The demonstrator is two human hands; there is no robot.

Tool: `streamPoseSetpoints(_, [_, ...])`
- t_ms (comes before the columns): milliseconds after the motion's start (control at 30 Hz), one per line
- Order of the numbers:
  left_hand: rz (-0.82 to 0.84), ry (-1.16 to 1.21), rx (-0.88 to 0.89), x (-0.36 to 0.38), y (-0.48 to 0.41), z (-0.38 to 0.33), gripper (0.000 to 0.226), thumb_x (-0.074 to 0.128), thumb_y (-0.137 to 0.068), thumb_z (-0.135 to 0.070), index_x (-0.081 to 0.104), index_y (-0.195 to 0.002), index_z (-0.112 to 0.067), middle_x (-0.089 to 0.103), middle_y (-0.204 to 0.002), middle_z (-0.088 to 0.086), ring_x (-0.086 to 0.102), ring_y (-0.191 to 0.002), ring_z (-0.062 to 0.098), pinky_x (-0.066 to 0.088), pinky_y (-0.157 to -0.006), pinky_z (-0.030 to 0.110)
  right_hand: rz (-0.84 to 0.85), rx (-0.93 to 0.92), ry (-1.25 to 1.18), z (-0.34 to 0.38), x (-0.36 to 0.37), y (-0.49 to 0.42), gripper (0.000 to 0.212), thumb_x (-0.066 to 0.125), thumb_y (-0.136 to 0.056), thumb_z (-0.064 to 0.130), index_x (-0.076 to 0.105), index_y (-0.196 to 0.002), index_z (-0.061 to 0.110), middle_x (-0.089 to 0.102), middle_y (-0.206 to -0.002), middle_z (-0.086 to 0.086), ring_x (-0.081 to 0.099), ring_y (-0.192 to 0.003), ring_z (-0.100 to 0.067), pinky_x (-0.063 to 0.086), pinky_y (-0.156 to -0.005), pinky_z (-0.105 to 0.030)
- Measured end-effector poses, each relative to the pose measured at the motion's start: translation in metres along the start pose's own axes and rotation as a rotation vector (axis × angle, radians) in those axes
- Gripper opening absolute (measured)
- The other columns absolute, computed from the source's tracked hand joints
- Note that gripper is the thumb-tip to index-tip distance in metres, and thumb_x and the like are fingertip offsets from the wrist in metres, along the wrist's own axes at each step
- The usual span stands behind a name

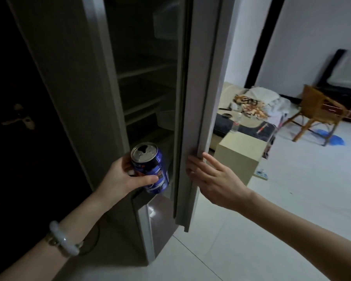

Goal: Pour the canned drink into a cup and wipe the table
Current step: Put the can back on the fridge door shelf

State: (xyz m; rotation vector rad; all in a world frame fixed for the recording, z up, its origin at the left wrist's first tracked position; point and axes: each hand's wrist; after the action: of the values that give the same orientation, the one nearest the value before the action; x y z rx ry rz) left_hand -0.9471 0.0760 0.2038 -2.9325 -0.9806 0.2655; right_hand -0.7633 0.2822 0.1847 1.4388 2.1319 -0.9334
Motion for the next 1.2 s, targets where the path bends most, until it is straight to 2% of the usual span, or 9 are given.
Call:
streamPoseSetpoints(167, [0.122, 0.039, -0.013, 0.039, -0.014, -0.012, 0.055, 0.081, -0.059, -0.002, 0.061, -0.105, -0.025, 0.071, -0.097, -0.005, 0.066, -0.092, 0.0, 0.052, -0.072, 0.011, 0.13, 0.146, 0.011, -0.006, -0.01, 0.039, 0.051, 0.052, -0.089, 0.028, 0.047, -0.136, 0.01, 0.037, -0.148, -0.007, 0.017, -0.143, -0.023, 0.014, -0.114, -0.05])
streamPoseSetpoints(300, [0.275, 0.055, -0.007, 0.063, -0.023, -0.018, 0.069, 0.088, -0.046, -0.023, 0.062, -0.11, -0.024, 0.072, -0.102, -0.011, 0.066, -0.096, 0.003, 0.053, -0.075, 0.014, 0.227, 0.245, 0.023, -0.016, -0.013, 0.071, 0.06, 0.052, -0.089, 0.038, 0.039, -0.141, 0.01, 0.026, -0.152, -0.005, 0.01, -0.144, -0.022, 0.012, -0.115, -0.052])
streamPoseSetpoints(500, [0.328, 0.046, 0.05, 0.102, -0.04, -0.024, 0.054, 0.078, -0.063, -0.002, 0.06, -0.107, -0.027, 0.071, -0.096, -0.02, 0.065, -0.094, -0.002, 0.049, -0.07, 0.009, 0.291, 0.395, -0.042, -0.032, -0.013, 0.118, 0.062, 0.035, -0.093, 0.042, 0.023, -0.146, 0.012, 0.022, -0.153, -0.006, 0.008, -0.145, -0.022, 0.014, -0.113, -0.054])
streamPoseSetpoints(567, [0.355, 0.036, 0.074, 0.118, -0.046, -0.027, 0.053, 0.082, -0.063, -0.003, 0.061, -0.107, -0.025, 0.071, -0.098, -0.019, 0.066, -0.095, 0.001, 0.05, -0.072, 0.01, 0.331, 0.444, -0.071, -0.038, -0.012, 0.134, 0.062, 0.033, -0.093, 0.043, 0.023, -0.146, 0.012, 0.021, -0.153, -0.007, 0.008, -0.145, -0.023, 0.013, -0.114, -0.054])
streamPoseSetpoints(633, [0.382, 0.035, 0.097, 0.136, -0.054, -0.03, 0.063, 0.089, -0.055, -0.014, 0.062, -0.112, -0.017, 0.072, -0.105, -0.008, 0.067, -0.099, 0.008, 0.052, -0.078, 0.016, 0.366, 0.493, -0.091, -0.044, -0.01, 0.149, 0.063, 0.035, -0.092, 0.043, 0.024, -0.146, 0.011, 0.023, -0.154, -0.008, 0.013, -0.144, -0.024, 0.013, -0.114, -0.054])
streamPoseSetpoints(733, [0.407, 0.053, 0.103, 0.164, -0.063, -0.034, 0.075, 0.085, -0.046, -0.028, 0.062, -0.115, -0.01, 0.072, -0.107, 0.0, 0.067, -0.1, 0.013, 0.053, -0.08, 0.02, 0.414, 0.578, -0.139, -0.053, -0.003, 0.171, 0.064, 0.038, -0.091, 0.041, 0.026, -0.146, 0.011, 0.023, -0.154, -0.008, 0.016, -0.144, -0.026, 0.013, -0.114, -0.053])
streamPoseSetpoints(867, [0.409, 0.029, 0.134, 0.208, -0.076, -0.041, 0.061, 0.084, -0.052, -0.013, 0.063, -0.11, -0.011, 0.073, -0.103, -0.001, 0.068, -0.097, 0.014, 0.052, -0.078, 0.019, 0.427, 0.694, -0.271, -0.074, 0.009, 0.198, 0.065, 0.036, -0.092, 0.04, 0.021, -0.148, 0.011, 0.022, -0.154, -0.008, 0.016, -0.143, -0.028, 0.018, -0.115, -0.05])
streamPoseSetpoints(1100, [0.398, 0.007, 0.154, 0.281, -0.103, -0.053, 0.075, 0.092, -0.05, -0.019, 0.059, -0.118, -0.013, 0.068, -0.112, 0.004, 0.064, -0.107, 0.017, 0.052, -0.092, 0.034, 0.372, 0.838, -0.611, -0.126, 0.033, 0.241, 0.082, 0.05, -0.092, 0.034, -0.01, -0.147, 0.019, -0.013, -0.154, 0.003, -0.015, -0.142, -0.014, 0.006, -0.12, -0.035])
streamPoseSetpoints(1200, [0.381, 0.005, 0.157, 0.309, -0.114, -0.055, 0.076, 0.088, -0.048, -0.03, 0.06, -0.117, -0.016, 0.069, -0.112, 0.002, 0.064, -0.106, 0.015, 0.051, -0.093, 0.035, 0.316, 0.937, -0.772, -0.148, 0.043, 0.251, 0.084, 0.053, -0.092, 0.03, -0.009, -0.148, 0.021, -0.013, -0.156, 0.005, -0.016, -0.141, -0.006, 0.004, -0.119, -0.031])
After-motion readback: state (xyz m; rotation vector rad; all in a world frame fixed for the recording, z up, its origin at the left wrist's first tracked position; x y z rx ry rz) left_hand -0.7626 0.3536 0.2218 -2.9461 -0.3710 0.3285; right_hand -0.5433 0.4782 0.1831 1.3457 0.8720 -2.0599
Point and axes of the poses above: each hand's wrist, its own y-axis away from the middle knuckle, its own x-axis out of the palm, z = x × y
